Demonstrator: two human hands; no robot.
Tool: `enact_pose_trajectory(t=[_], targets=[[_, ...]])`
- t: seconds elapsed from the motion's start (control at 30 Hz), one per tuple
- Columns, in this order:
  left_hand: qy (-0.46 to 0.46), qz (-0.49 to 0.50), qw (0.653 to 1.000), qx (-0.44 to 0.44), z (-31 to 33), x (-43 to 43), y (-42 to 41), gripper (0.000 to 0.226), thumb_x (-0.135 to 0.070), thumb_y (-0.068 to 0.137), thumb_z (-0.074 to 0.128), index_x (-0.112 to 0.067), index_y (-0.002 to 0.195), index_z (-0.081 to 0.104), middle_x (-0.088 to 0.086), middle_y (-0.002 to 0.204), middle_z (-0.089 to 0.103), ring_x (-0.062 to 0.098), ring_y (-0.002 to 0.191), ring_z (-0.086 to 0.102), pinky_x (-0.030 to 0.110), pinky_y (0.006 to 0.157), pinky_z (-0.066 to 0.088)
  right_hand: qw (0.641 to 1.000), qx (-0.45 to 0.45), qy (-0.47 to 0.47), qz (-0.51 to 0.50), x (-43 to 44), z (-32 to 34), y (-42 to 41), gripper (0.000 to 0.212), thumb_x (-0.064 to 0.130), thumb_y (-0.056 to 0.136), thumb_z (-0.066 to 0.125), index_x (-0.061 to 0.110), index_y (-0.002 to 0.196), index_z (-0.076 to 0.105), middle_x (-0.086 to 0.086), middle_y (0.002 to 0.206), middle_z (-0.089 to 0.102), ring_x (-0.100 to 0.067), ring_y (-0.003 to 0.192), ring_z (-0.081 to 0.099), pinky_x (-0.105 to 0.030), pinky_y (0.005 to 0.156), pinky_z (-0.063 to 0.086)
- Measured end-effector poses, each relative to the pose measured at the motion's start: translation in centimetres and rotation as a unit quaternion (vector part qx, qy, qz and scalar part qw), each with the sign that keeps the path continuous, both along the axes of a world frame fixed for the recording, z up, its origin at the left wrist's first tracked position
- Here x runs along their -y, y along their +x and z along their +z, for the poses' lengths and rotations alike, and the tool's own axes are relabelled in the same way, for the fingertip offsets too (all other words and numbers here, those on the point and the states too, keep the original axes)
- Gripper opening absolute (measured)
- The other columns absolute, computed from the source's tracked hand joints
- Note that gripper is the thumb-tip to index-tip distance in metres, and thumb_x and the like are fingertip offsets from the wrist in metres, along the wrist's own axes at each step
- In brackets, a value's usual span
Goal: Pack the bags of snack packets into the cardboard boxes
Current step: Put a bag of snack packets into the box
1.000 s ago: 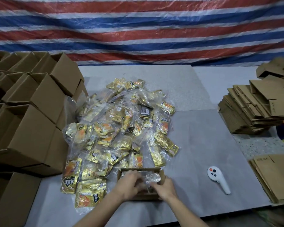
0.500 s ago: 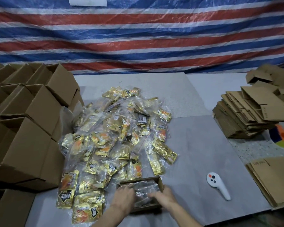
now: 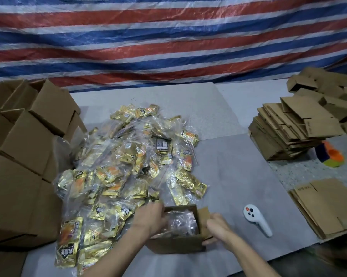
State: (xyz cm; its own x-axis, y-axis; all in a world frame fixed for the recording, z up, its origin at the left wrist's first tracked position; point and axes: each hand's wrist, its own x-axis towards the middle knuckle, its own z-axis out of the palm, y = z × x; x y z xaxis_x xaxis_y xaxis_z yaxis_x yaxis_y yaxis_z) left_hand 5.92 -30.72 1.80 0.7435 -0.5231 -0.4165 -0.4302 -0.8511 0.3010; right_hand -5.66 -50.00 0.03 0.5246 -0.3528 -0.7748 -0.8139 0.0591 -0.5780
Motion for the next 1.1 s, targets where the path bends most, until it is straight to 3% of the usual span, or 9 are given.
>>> enact_pose_trajectory(t=[0.23, 0.33, 0.47, 0.53, 0.63, 0.77, 0.9, 1.0, 1.1], targets=[[-0.086, -0.008, 0.996, -0.005, 4.8, 9.5, 6.2, 0.021, -0.041, 0.094, 0.053, -0.023, 0.089, 0.064, -0.002, 0.086, 0.069, 0.022, 0.081, 0.068, 0.038, 0.075, 0.058, 0.997, 0.042, 0.018, -0.059, 11.4, 4.7, 4.3, 0.022, -0.001, 0.088, 0.046, 0.001, 0.099, 0.065, -0.02, 0.099, 0.067, -0.039, 0.083, 0.071, -0.046, 0.063, 0.061], [-0.132, -0.011, 0.988, 0.074, 6.1, 14.9, 8.9, 0.023, -0.041, 0.096, 0.049, -0.025, 0.093, 0.066, -0.002, 0.098, 0.068, 0.02, 0.092, 0.066, 0.037, 0.085, 0.054, 0.989, 0.082, 0.024, -0.125, 16.6, 5.7, 7.7, 0.025, -0.003, 0.09, 0.045, -0.001, 0.105, 0.065, -0.024, 0.1, 0.07, -0.037, 0.087, 0.071, -0.047, 0.061, 0.061], [-0.193, 0.048, 0.97, 0.138, 5.9, 22.3, 13.2, 0.037, -0.038, 0.097, 0.051, -0.023, 0.13, 0.055, 0.005, 0.147, 0.04, 0.024, 0.142, 0.029, 0.047, 0.115, 0.029, 0.954, 0.128, 0.026, -0.269, 20.5, 4.5, 13.7, 0.023, -0.01, 0.088, 0.041, 0.0, 0.095, 0.06, -0.019, 0.087, 0.068, -0.034, 0.077, 0.069, -0.041, 0.05, 0.059], [-0.245, 0.12, 0.956, 0.106, 5.6, 25.7, 15.7, 0.046, -0.034, 0.097, 0.054, -0.017, 0.138, 0.045, 0.013, 0.158, 0.024, 0.029, 0.149, 0.014, 0.052, 0.12, 0.023, 0.927, 0.141, 0.028, -0.348, 21.3, 2.7, 16.8, 0.02, -0.01, 0.089, 0.042, 0.002, 0.092, 0.058, -0.016, 0.086, 0.065, -0.031, 0.073, 0.066, -0.036, 0.043, 0.056], [-0.271, 0.296, 0.915, -0.052, 4.3, 30.5, 19.4, 0.069, -0.038, 0.095, 0.061, -0.004, 0.147, 0.031, 0.019, 0.151, 0.034, 0.035, 0.141, 0.033, 0.049, 0.116, 0.032, 0.889, 0.141, 0.044, -0.433, 22.1, -0.8, 20.8, 0.016, -0.003, 0.089, 0.047, 0.004, 0.089, 0.061, -0.015, 0.085, 0.063, -0.03, 0.07, 0.064, -0.041, 0.052, 0.06], [-0.257, 0.32, 0.886, -0.216, 0.5, 35.6, 22.3, 0.051, -0.039, 0.093, 0.066, -0.007, 0.128, 0.05, 0.011, 0.117, 0.059, 0.031, 0.113, 0.058, 0.044, 0.099, 0.051, 0.869, 0.11, 0.042, -0.481, 23.3, -5.2, 24.5, 0.018, 0.003, 0.087, 0.055, 0.01, 0.072, 0.06, -0.01, 0.078, 0.064, -0.027, 0.065, 0.063, -0.048, 0.069, 0.061], [-0.26, 0.304, 0.884, -0.24, -4.0, 39.1, 23.6, 0.042, -0.021, 0.092, 0.068, -0.01, 0.129, 0.049, -0.004, 0.086, 0.056, 0.011, 0.071, 0.056, 0.028, 0.062, 0.056, 0.866, 0.109, 0.035, -0.487, 24.4, -8.5, 27.2, 0.008, -0.002, 0.083, 0.06, 0.004, 0.087, 0.063, -0.016, 0.082, 0.068, -0.031, 0.069, 0.066, -0.05, 0.065, 0.061], [-0.294, 0.319, 0.876, -0.211, -6.2, 40.6, 24.4, 0.035, -0.011, 0.09, 0.064, -0.018, 0.122, 0.051, -0.005, 0.096, 0.063, 0.004, 0.07, 0.054, 0.014, 0.058, 0.047, 0.843, 0.115, -0.007, -0.525, 25.2, -9.5, 29.0, 0.024, -0.001, 0.078, 0.058, 0.004, 0.099, 0.069, -0.015, 0.083, 0.069, -0.036, 0.078, 0.069, -0.054, 0.075, 0.06], [-0.32, 0.304, 0.876, -0.193, -7.0, 41.8, 25.4, 0.035, -0.019, 0.092, 0.063, -0.022, 0.126, 0.053, -0.003, 0.109, 0.068, 0.013, 0.086, 0.063, 0.02, 0.071, 0.051, 0.843, 0.126, -0.021, -0.522, 26.3, -9.8, 30.5, 0.044, -0.005, 0.075, 0.049, 0.006, 0.114, 0.067, -0.018, 0.098, 0.07, -0.041, 0.093, 0.069, -0.054, 0.083, 0.058]])
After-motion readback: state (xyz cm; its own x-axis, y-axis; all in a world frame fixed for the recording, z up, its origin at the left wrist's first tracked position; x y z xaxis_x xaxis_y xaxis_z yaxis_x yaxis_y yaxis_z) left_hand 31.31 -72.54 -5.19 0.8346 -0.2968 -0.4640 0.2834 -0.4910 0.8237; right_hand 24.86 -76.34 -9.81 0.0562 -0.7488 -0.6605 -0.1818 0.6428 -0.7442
